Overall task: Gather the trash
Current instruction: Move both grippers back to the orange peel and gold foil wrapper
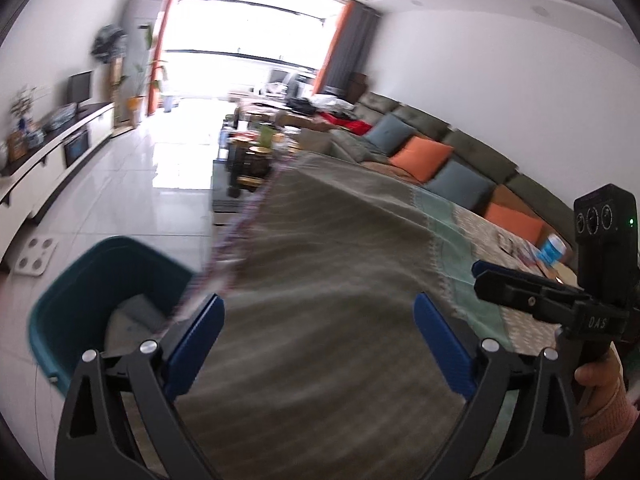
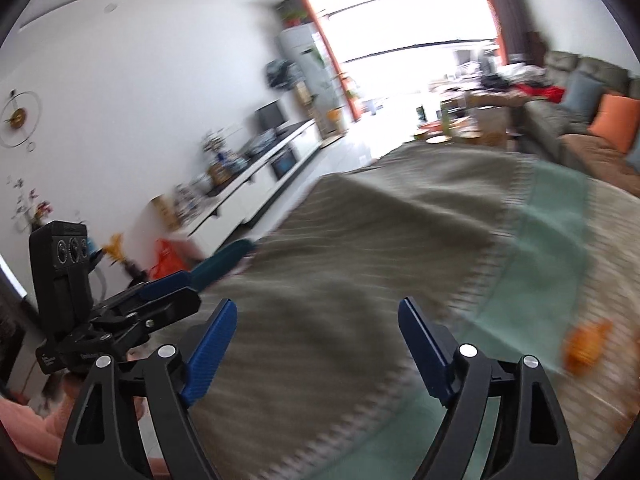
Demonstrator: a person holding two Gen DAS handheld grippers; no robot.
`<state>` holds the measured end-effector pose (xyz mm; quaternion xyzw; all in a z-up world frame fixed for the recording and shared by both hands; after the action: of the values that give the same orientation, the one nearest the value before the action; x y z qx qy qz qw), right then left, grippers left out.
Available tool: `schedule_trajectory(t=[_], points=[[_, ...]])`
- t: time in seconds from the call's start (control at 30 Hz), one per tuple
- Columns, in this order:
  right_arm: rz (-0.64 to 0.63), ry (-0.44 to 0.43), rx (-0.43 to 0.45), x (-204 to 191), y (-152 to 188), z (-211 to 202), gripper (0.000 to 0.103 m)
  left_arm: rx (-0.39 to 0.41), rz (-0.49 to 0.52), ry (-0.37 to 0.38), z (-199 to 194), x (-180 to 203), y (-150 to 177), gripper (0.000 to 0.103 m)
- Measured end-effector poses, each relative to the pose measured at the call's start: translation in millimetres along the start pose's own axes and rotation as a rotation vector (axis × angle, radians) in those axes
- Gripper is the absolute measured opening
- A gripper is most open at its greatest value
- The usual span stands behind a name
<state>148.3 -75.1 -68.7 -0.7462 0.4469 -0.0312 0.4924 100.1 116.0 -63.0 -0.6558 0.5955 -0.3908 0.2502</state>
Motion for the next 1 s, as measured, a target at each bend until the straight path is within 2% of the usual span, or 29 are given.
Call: schedule_trajectory(t=[0.33, 0.47, 0.7, 1.0], points=[[0.092, 0.259, 0.129, 85, 15, -92, 0.082, -0.046, 0.141, 0.119, 29, 100, 10, 0.096], [0.172, 0.355, 0.147, 126, 27, -118, 0.082, -0.069, 0.182, 0.148, 40, 127, 13, 0.096], [0.218, 0.392, 0.148, 154, 39, -135, 0.082, -0.096, 0.235, 0.162, 61, 169, 14, 0.096], [0.227, 0.393, 0.127, 166, 42, -134, 0.082, -0.120, 0.273, 0.156, 81, 193, 10, 0.095]])
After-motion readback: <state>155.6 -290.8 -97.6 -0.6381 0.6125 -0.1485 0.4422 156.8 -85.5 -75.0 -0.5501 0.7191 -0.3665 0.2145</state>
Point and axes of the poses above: each gripper's, at about its wrist camera, not at the fingertips, and z roughly the way its jaws point, x to its right, y to its underside, the point moved 7 cm from there along z, roughly the way its jaws point, and after that the axes turned 5 degrees about -y, right-handed, at the moved point
